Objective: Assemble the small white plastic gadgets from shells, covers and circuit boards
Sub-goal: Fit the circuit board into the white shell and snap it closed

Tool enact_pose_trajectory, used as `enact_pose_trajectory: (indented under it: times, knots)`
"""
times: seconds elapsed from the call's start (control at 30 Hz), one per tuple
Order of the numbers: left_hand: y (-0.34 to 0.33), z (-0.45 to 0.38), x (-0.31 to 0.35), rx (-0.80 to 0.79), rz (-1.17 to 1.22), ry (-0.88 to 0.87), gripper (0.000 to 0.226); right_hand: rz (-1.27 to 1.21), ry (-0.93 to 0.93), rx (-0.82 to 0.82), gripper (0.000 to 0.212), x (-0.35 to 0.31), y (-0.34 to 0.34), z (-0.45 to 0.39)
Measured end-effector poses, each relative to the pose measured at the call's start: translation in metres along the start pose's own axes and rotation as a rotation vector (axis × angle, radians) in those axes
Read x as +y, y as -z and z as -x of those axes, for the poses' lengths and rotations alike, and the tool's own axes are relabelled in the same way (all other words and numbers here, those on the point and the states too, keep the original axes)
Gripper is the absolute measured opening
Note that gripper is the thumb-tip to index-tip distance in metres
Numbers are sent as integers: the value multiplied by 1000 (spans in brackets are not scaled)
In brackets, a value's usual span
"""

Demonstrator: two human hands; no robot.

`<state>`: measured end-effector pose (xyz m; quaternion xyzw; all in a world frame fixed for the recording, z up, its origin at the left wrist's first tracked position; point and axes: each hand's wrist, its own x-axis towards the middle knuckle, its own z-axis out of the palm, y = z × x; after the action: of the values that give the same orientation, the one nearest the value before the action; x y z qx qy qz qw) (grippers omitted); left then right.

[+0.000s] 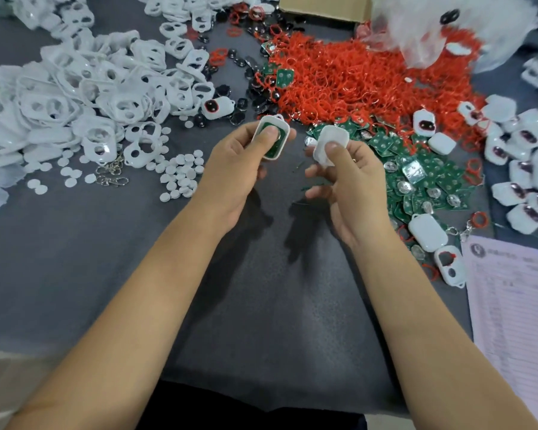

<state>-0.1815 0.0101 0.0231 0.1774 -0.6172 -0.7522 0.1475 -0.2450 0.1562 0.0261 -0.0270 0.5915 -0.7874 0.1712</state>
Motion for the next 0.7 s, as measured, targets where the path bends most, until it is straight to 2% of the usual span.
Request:
enact_pose_trajectory:
  times: [0.13,0.3,0.53,0.7]
  knots:
    - [-8,-3,-1,8,69,10,15,-13,26,-122,14,-4,-1,-2]
    - [-6,3,-14,-7,126,35,12,47,103,-212,7,2,7,8]
    - [-5,6,-18,25,152,10,19,36,120,-227,9,2,9,12]
    - [-5,5,-20,35,200,8,12,59,143,-226,3,3,13,10]
